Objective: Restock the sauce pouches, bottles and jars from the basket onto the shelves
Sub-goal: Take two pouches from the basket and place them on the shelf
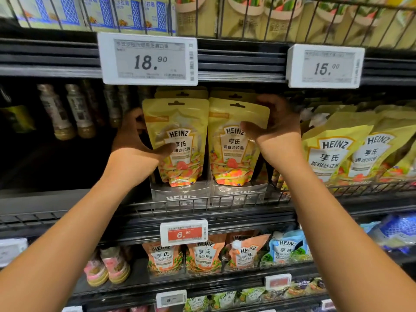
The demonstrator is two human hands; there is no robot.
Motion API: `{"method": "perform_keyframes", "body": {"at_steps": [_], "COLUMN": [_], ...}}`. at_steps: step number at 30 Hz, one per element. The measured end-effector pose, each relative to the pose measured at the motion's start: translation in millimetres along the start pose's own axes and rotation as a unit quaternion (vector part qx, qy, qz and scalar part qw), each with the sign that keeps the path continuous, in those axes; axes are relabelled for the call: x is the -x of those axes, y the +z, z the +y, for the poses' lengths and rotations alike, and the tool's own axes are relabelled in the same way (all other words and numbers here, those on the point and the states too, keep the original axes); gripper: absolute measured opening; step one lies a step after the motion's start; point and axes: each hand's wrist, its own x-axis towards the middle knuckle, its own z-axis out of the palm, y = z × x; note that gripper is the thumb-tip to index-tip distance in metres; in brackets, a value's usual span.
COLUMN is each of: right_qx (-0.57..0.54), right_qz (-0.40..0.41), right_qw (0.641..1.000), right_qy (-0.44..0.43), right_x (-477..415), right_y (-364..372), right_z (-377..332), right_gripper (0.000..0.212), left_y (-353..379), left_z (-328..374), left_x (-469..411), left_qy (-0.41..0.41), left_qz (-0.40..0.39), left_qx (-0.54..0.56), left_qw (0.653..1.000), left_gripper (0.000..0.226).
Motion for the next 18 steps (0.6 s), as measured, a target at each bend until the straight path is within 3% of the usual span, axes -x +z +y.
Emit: {"method": "perform_keyframes", "body": {"at_steps": [3, 8, 14, 18], "right_qx": [0.120, 0.257, 0.287, 0.200], "right_qz": [0.032, 0.032, 0.046, 0.038], "right_qw": [0.991, 0.964, 0.949, 0.974], "right_qy": [-0.047, -0.052, -0.121, -0.101], "right_x": [14.7, 43.7, 71.4, 90.3], "right_y": [-2.5, -2.3, -2.0, -7.8], "right_z": [-5.8, -10.4, -14.6, -17.8], "right_gripper": [0.057, 0.045, 0.045, 0.044], "left_y": [-5.3, -10.2, -0.4, 8.0], "left_z": [10.1, 24.9, 34.8, 43.0], "left_x": [12.5, 32.7, 64.2, 81.0], "left_qy": [0.070, 0.037, 0.106, 0.098], "left_qz": [0.071, 0.141, 0.025, -0.062], "left_qx": [0.008, -0.016, 0.095, 0.214], "left_qw": [0.995, 0.989, 0.990, 0.970], "left_gripper": [0.060, 0.055, 0.025, 0.030]}}
